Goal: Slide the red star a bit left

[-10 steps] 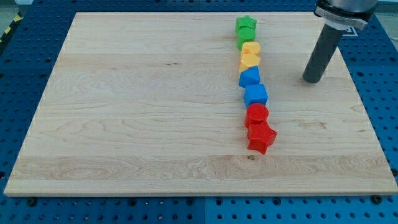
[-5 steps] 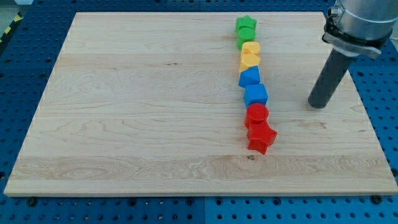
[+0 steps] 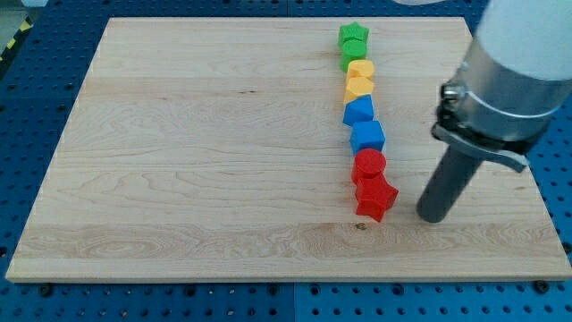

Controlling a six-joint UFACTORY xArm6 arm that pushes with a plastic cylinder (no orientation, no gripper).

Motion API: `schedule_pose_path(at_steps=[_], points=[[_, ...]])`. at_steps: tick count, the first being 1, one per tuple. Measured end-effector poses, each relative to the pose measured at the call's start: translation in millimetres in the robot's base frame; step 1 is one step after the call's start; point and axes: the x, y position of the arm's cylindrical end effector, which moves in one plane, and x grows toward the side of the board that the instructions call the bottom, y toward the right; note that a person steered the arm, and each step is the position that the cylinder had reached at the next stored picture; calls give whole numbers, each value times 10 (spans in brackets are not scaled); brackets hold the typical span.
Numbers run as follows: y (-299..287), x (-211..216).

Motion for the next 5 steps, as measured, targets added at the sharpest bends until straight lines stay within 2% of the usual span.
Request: schedule_pose_path(at_steps=[2, 4, 5], points=[[-324, -19], [-568, -325], [-723, -344]])
